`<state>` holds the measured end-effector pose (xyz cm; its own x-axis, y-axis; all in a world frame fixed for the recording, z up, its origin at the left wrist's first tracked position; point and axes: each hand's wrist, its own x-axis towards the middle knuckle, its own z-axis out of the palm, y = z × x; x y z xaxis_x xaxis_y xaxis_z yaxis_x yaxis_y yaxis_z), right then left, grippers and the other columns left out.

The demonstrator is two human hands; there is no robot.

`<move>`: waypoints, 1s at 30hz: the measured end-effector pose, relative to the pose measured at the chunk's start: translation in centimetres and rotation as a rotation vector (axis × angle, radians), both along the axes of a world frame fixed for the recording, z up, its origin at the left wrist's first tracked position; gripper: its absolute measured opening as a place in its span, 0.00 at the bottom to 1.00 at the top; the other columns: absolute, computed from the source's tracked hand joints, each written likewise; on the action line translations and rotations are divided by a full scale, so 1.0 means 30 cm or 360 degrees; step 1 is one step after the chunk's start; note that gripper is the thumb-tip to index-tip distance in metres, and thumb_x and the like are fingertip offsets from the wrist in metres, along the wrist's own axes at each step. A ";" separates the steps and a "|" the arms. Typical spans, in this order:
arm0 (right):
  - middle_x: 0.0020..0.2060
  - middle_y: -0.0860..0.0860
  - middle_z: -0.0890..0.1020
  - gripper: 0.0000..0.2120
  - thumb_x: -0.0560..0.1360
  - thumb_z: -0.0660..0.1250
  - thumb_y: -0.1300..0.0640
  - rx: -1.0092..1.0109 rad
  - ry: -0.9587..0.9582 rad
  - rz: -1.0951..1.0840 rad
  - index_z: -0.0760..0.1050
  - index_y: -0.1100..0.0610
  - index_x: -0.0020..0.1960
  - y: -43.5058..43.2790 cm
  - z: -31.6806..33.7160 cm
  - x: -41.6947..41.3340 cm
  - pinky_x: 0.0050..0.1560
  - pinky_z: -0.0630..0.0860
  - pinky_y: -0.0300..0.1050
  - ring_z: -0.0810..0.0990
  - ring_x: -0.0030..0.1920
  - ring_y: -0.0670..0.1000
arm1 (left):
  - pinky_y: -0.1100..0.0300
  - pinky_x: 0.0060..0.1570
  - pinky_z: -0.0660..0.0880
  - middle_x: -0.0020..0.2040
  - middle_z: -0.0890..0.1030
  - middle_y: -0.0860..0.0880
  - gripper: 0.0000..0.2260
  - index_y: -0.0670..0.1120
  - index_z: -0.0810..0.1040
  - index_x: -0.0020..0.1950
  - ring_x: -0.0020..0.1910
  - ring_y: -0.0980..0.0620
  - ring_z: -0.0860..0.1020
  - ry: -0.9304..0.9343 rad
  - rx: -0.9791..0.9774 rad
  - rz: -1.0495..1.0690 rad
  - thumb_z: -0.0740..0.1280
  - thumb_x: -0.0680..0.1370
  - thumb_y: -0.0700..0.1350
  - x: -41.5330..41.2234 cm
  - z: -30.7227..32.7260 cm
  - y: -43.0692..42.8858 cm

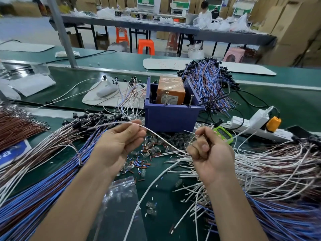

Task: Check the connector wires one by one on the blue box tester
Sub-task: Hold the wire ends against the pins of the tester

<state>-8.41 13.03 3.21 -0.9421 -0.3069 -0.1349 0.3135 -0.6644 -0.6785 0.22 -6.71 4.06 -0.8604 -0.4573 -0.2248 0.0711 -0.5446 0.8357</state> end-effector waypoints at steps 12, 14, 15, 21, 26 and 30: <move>0.23 0.51 0.65 0.16 0.82 0.62 0.59 0.0238 -0.0018 0.0066 0.80 0.60 0.37 0.035 -0.007 -0.022 0.23 0.61 0.40 0.59 0.22 0.47 | 0.70 0.23 0.73 0.30 0.78 0.51 0.09 0.43 0.85 0.40 0.22 0.61 0.73 -0.0015 0.0019 0.0079 0.72 0.72 0.48 0.019 -0.005 -0.105; 0.23 0.51 0.68 0.13 0.79 0.65 0.59 0.0419 0.0075 0.0206 0.83 0.60 0.38 0.033 -0.002 -0.009 0.23 0.64 0.39 0.62 0.22 0.46 | 0.68 0.21 0.71 0.29 0.77 0.49 0.10 0.43 0.85 0.37 0.21 0.59 0.71 -0.0127 -0.0267 -0.0141 0.71 0.72 0.49 0.019 -0.008 -0.067; 0.24 0.51 0.70 0.11 0.78 0.67 0.59 0.0526 0.0141 0.0308 0.84 0.60 0.40 0.027 0.001 0.002 0.24 0.65 0.39 0.64 0.22 0.45 | 0.67 0.20 0.70 0.28 0.77 0.49 0.11 0.44 0.85 0.35 0.20 0.58 0.70 -0.0175 -0.0449 -0.0283 0.71 0.74 0.49 0.018 -0.011 -0.039; 0.24 0.51 0.71 0.08 0.79 0.69 0.62 0.0839 0.0370 0.0382 0.87 0.57 0.47 -0.073 -0.010 0.074 0.23 0.61 0.36 0.62 0.22 0.45 | 0.64 0.21 0.67 0.24 0.75 0.47 0.16 0.45 0.83 0.34 0.19 0.54 0.68 -0.0198 -0.1053 -0.0691 0.69 0.82 0.43 -0.006 -0.065 0.108; 0.27 0.47 0.78 0.09 0.72 0.75 0.67 0.0980 0.0383 -0.0051 0.84 0.55 0.48 -0.094 -0.029 0.071 0.26 0.69 0.32 0.75 0.24 0.42 | 0.65 0.21 0.66 0.24 0.76 0.47 0.15 0.46 0.83 0.33 0.19 0.53 0.70 -0.0106 -0.1183 -0.0626 0.72 0.80 0.43 -0.010 -0.074 0.120; 0.29 0.50 0.82 0.10 0.71 0.76 0.69 0.0984 0.0352 -0.0051 0.83 0.57 0.47 -0.100 -0.021 0.077 0.28 0.72 0.34 0.79 0.27 0.45 | 0.65 0.22 0.66 0.25 0.77 0.47 0.16 0.46 0.80 0.31 0.19 0.52 0.70 -0.0087 -0.1221 -0.0640 0.74 0.78 0.46 -0.006 -0.078 0.124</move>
<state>-6.11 10.04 2.57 -0.9752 -0.2064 -0.0794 0.1093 -0.1377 -0.9844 0.05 -3.00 1.73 -0.9863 -0.1631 -0.0245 -0.0567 0.1953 0.9791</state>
